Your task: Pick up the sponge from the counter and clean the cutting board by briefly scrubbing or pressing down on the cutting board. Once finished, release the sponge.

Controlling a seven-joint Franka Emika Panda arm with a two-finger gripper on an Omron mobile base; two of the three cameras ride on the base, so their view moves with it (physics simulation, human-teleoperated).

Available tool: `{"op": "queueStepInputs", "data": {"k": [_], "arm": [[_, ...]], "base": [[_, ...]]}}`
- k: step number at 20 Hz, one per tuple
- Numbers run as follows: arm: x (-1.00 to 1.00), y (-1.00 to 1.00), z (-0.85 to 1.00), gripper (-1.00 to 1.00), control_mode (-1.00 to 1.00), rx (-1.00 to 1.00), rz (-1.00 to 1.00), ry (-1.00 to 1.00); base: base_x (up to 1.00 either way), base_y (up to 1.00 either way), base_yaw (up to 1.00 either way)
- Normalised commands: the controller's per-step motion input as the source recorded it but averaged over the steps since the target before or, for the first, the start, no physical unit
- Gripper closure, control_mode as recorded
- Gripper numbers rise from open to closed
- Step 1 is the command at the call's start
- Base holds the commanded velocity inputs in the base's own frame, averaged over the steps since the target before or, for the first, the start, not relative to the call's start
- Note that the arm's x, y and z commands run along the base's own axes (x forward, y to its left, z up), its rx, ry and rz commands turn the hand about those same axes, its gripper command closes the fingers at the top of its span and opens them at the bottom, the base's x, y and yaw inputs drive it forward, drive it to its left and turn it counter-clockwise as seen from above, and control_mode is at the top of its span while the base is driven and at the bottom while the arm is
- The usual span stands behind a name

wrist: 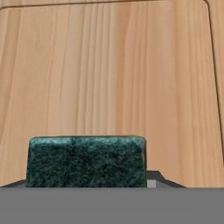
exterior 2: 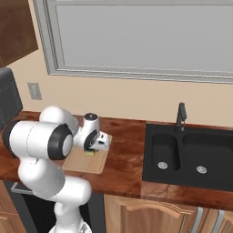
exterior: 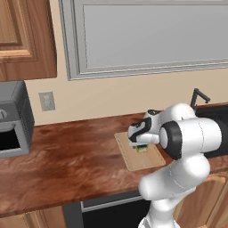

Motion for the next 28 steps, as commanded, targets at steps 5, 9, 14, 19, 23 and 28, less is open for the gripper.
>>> {"op": "queueStepInputs", "data": {"k": [5,9,14,19,23,28], "arm": [[-1.0,0.03,-0.85,1.0,-1.0,0.0,0.0,0.08],[-0.99,0.05,-0.75,1.0,-1.0,0.0,0.0,0.04],[-1.0,0.0,-0.12,1.0,-1.0,0.02,0.0,0.05],[-0.71,0.04,-0.44,1.0,-1.0,0.01,0.0,0.16],[-0.35,0.19,-0.9,1.0,-1.0,0.0,0.0,0.1],[-0.18,0.14,-0.62,1.0,-1.0,0.0,0.0,0.0]], "base": [[0.0,0.0,0.0],[0.0,0.0,0.0],[0.0,0.0,0.0],[0.0,0.0,0.0],[0.0,0.0,0.0],[0.0,0.0,0.0]]}}
